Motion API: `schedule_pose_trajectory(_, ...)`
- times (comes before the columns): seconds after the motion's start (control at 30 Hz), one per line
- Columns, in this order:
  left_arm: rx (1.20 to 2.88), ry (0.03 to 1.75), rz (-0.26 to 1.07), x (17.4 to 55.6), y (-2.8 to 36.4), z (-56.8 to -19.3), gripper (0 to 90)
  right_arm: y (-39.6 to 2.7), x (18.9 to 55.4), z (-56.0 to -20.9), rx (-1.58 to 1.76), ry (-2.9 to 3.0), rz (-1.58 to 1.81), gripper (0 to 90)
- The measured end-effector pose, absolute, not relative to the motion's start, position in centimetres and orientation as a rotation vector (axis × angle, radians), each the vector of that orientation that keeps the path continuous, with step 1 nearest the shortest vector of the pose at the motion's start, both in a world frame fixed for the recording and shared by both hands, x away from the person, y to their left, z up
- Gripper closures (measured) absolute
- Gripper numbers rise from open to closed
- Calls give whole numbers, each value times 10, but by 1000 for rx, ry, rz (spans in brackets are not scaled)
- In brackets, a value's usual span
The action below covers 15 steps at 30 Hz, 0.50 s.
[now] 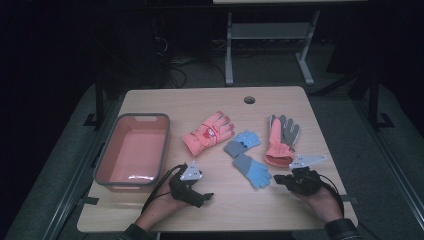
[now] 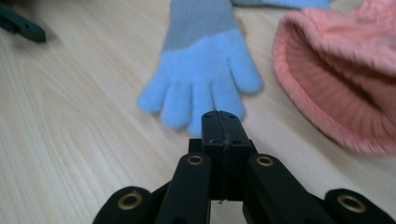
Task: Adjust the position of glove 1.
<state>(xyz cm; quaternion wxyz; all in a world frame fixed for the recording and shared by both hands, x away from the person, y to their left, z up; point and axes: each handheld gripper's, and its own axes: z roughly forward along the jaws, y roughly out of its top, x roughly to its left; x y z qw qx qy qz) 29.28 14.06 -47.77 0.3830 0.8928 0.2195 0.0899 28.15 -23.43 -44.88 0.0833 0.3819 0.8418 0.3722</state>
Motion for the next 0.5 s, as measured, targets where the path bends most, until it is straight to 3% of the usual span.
schedule_pose_trajectory(0.5, 2275, 563, 223, 293, 141, -478, 123, -205, 310, -444, 1081, 2529, 1195, 900)
